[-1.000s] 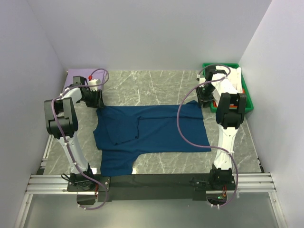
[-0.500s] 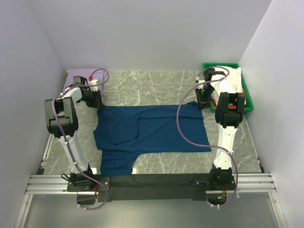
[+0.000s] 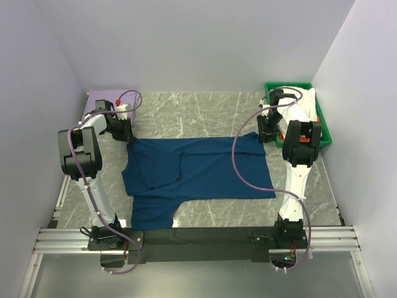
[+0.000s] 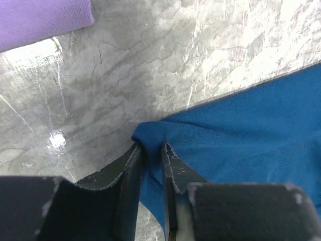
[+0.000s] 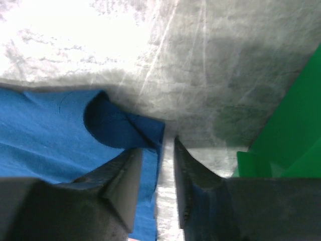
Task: Fold and stack the t-shirts
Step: Fold the tshirt
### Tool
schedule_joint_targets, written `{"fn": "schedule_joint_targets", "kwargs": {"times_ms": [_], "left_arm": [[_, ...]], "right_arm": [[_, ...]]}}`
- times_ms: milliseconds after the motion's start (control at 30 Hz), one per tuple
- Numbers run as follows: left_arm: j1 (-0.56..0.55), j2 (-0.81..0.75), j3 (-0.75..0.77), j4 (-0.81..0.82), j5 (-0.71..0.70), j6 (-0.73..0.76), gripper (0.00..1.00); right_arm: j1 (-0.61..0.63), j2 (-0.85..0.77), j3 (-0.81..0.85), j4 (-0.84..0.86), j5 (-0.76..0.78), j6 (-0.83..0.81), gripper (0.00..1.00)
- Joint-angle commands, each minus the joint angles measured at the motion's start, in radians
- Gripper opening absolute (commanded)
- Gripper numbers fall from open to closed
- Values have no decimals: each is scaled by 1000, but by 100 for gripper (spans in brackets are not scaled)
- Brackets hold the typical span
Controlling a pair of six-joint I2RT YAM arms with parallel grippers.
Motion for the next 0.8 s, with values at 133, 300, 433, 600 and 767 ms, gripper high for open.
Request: {"fn": "schedule_joint_targets", "kwargs": {"times_ms": [133, 300, 433, 600, 767], "left_arm": [[12, 1, 35, -25, 39, -5, 20], [34, -8, 42, -40, 77, -2, 1], [83, -45, 25, -44, 134, 19, 1], [120, -89, 19, -44, 194, 47, 1], [123, -79, 32, -34, 211, 47, 1]], "right_arm": [[-9, 40, 61, -23, -109, -29, 18], [-25, -7, 37, -58, -218, -86, 0], [-64, -113, -29, -23, -316, -109, 0], [-88, -222, -77, -23, -416, -141, 0], [-85, -202, -65, -14, -445, -135, 0]]}}
